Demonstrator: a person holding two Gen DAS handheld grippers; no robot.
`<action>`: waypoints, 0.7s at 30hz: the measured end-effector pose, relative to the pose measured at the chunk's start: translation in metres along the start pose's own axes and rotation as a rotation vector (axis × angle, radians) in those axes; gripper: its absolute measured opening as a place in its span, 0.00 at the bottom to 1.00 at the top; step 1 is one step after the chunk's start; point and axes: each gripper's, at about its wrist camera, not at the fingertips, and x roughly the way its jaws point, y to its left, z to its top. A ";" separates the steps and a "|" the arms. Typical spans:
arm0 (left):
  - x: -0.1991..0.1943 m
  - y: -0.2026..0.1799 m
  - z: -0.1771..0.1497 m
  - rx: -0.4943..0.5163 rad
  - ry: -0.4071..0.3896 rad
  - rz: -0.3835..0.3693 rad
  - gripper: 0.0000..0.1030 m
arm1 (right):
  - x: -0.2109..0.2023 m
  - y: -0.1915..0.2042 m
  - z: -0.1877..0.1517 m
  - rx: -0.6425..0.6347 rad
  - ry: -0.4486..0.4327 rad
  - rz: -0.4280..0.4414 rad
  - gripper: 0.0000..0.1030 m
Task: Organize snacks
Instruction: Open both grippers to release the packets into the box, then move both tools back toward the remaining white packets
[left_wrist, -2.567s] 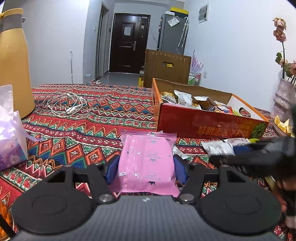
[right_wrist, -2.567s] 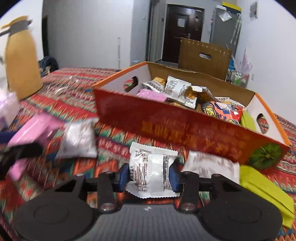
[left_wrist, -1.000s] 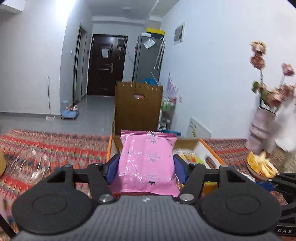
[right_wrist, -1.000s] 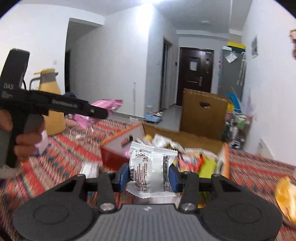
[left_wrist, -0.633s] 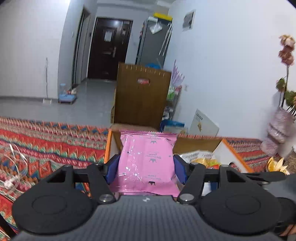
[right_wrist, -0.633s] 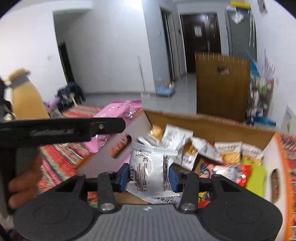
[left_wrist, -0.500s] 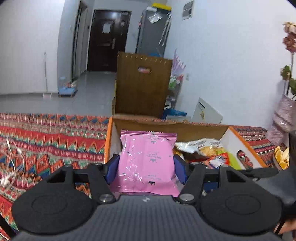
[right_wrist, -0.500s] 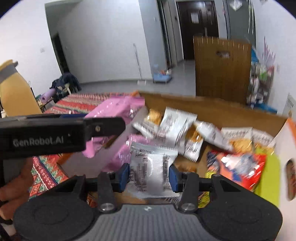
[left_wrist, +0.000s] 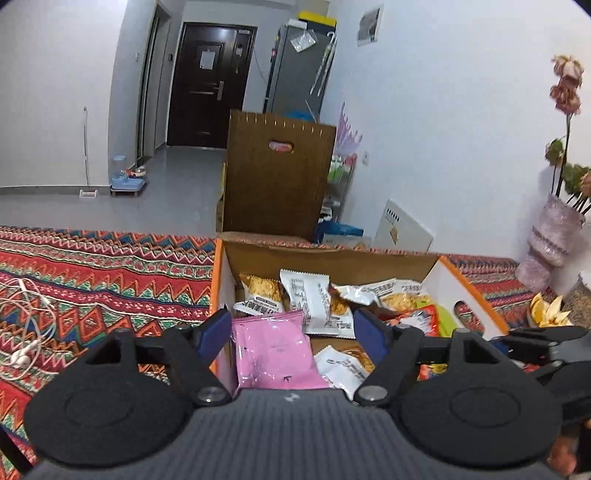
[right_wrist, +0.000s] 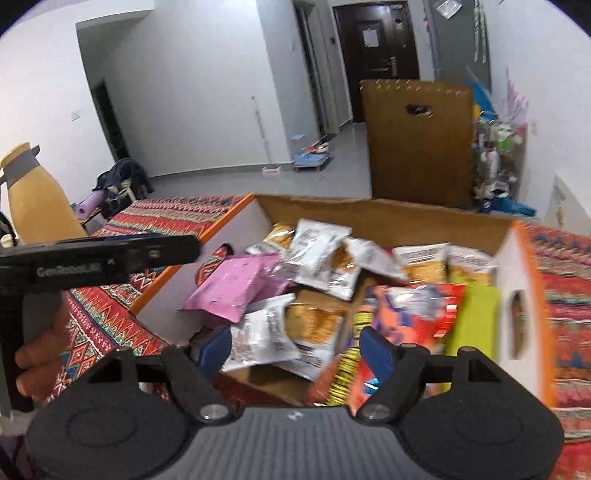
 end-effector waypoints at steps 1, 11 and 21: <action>-0.007 -0.002 0.001 -0.001 -0.002 -0.001 0.73 | -0.011 -0.001 0.000 -0.003 -0.009 -0.010 0.73; -0.108 -0.033 -0.010 0.076 -0.053 0.004 0.83 | -0.119 0.010 -0.020 -0.013 -0.107 -0.039 0.76; -0.221 -0.075 -0.085 0.151 -0.105 -0.021 0.93 | -0.217 0.030 -0.089 -0.033 -0.237 -0.068 0.85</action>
